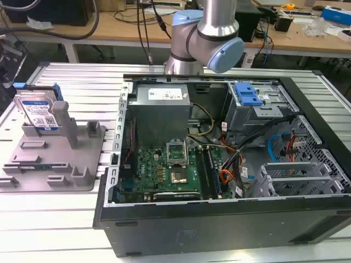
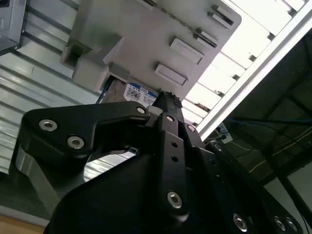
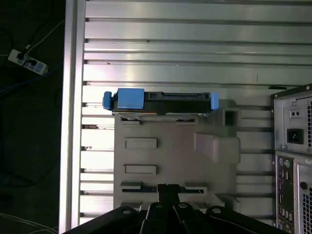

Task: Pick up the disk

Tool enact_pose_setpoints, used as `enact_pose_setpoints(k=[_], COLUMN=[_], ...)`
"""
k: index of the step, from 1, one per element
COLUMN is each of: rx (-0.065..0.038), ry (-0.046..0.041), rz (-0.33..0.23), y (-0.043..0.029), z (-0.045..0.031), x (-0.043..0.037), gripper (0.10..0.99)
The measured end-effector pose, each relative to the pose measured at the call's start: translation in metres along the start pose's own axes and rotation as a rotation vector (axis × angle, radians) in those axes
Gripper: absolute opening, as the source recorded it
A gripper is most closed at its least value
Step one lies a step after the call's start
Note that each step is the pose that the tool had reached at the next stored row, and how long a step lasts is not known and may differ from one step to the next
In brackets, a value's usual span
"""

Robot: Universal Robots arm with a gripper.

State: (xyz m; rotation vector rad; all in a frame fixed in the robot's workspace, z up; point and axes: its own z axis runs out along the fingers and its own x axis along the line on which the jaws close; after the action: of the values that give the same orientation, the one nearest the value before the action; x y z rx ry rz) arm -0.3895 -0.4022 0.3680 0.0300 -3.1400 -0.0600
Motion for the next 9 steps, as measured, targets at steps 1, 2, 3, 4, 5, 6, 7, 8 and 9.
enact_pose_setpoints(k=[1, 2, 3, 4, 5, 6, 7, 8, 9], rx=[0.000, 0.000, 0.000, 0.000, 0.000, 0.000, 0.000, 0.000, 0.000], ry=[0.0000, 0.0000, 0.0000, 0.0000, 0.0000, 0.0000, 0.0000, -0.0001, -0.0001], rz=[0.000, 0.000, 0.000, 0.000, 0.000, 0.000, 0.000, 0.000, -0.001], y=[0.0000, 0.0000, 0.0000, 0.0000, 0.0000, 0.0000, 0.0000, 0.0000, 0.0000], z=[0.0000, 0.0000, 0.0000, 0.0000, 0.0000, 0.0000, 0.0000, 0.0000, 0.0001], x=[0.0000, 0.0000, 0.0000, 0.0000, 0.0000, 0.0000, 0.0000, 0.0000, 0.0000], gripper=[0.106, 0.106, 0.106, 0.106, 0.106, 0.106, 0.106, 0.106, 0.106])
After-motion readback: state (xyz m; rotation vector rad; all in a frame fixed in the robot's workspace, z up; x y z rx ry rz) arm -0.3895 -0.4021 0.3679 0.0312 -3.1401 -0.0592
